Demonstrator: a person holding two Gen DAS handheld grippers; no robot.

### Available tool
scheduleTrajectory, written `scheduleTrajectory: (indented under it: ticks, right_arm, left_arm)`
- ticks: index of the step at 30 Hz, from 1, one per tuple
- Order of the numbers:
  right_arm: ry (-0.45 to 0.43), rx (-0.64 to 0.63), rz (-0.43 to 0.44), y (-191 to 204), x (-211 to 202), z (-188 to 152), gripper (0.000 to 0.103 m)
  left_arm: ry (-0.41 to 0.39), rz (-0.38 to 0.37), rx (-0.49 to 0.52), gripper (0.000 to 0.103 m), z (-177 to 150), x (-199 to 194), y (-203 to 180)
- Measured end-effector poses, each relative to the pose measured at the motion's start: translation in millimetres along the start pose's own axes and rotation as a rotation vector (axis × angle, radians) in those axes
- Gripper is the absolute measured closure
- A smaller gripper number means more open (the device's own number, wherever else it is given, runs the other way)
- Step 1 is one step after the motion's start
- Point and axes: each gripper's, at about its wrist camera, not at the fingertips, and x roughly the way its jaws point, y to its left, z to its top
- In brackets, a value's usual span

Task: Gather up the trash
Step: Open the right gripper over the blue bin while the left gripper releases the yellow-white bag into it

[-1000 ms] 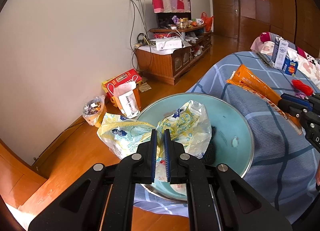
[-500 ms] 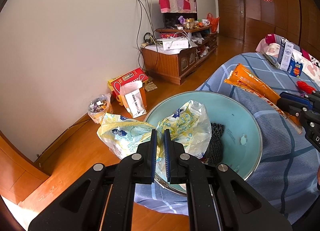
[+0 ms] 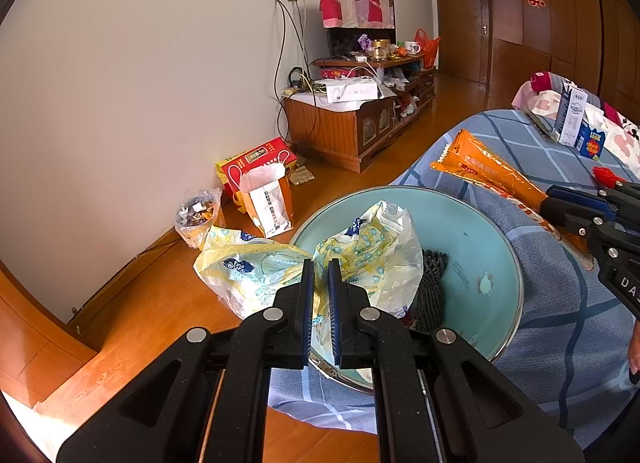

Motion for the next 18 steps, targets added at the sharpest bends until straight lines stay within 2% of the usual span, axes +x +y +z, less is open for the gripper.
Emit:
scheduleTrajectory:
  ticks: [16, 18]
  right_arm:
    - [0.002, -0.001, 0.007, 2.9, 1.8, -1.7, 0.093]
    - [0.010, -0.002, 0.013, 3.9, 3.7, -2.6, 0.092]
  left_arm:
    - [0.004, -0.012, 0.000, 0.096, 0.3, -0.5, -1.9]
    - [0.008, -0.018, -0.003, 0.092, 1.1, -0.3, -2.9]
